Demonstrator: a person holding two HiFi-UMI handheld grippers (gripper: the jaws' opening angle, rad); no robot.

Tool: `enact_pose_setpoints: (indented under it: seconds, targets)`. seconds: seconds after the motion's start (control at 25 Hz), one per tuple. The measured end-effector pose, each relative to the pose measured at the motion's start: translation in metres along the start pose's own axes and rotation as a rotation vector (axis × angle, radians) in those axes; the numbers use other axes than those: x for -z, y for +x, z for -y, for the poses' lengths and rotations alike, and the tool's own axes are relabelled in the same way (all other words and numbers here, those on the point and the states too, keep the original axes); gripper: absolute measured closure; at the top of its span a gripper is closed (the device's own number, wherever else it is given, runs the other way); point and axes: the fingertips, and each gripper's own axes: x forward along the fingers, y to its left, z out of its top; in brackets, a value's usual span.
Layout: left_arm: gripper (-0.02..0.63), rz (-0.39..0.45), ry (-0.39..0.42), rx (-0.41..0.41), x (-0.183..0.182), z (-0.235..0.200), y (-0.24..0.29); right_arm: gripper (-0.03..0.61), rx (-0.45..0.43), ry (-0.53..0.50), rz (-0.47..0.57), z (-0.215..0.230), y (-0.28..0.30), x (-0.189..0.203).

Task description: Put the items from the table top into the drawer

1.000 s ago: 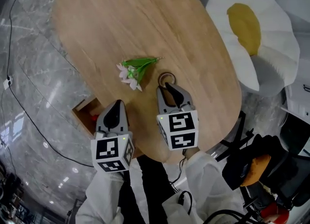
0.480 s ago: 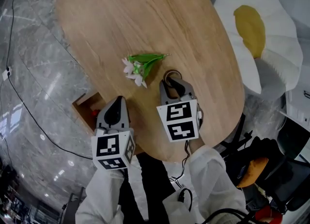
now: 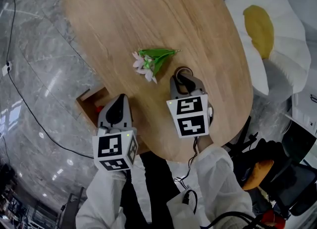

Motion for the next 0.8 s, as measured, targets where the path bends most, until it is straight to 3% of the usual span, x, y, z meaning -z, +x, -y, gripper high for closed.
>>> enact_pose_setpoints:
  seconds: [0.48, 0.8]
  targets:
    - [0.620, 0.036, -0.002, 0.001, -0.001, -0.018, -0.033, 0.477, 0.000, 0.086, 0.060, -0.026, -0.029, -0.009]
    - [0.620, 0.057, -0.025, -0.025, 0.017, -0.049, -0.070, 0.477, -0.026, 0.059, 0.071, -0.077, -0.042, -0.006]
